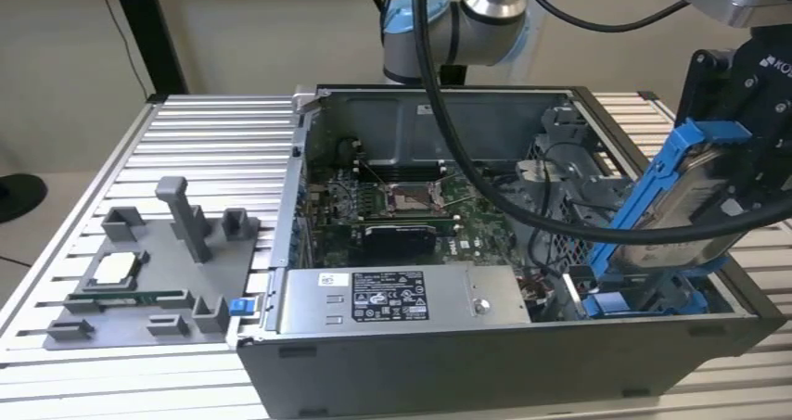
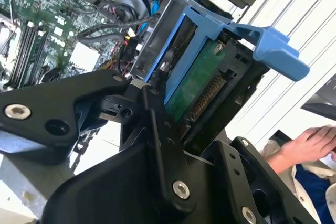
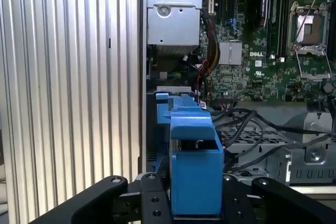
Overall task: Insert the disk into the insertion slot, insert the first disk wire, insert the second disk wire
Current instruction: 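Insert the disk into the insertion slot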
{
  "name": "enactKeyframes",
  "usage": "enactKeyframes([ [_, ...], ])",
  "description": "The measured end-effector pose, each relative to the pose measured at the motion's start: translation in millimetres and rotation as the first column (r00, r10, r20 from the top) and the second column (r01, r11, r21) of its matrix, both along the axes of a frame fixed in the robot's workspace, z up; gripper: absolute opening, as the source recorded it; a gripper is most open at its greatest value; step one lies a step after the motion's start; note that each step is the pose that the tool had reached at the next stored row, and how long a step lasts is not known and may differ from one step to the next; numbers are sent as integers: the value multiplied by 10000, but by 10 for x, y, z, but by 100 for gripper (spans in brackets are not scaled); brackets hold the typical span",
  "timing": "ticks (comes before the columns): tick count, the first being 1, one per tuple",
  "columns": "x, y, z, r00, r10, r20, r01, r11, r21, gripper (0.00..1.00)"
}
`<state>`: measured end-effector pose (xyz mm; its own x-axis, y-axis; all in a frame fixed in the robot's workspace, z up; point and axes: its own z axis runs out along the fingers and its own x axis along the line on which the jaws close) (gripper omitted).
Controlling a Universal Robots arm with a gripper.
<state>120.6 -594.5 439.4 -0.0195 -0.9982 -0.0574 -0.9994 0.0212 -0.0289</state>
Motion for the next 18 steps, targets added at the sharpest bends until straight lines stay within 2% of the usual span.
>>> enactKeyframes([
  [8,-5,23,-137,9999,-109,5,109,9999,5,0],
  [15,-6,58,-194,9998,-159,101,159,9999,30,0],
  [18,-5,63,-216,9997,-239,107,239,9997,44,0],
])
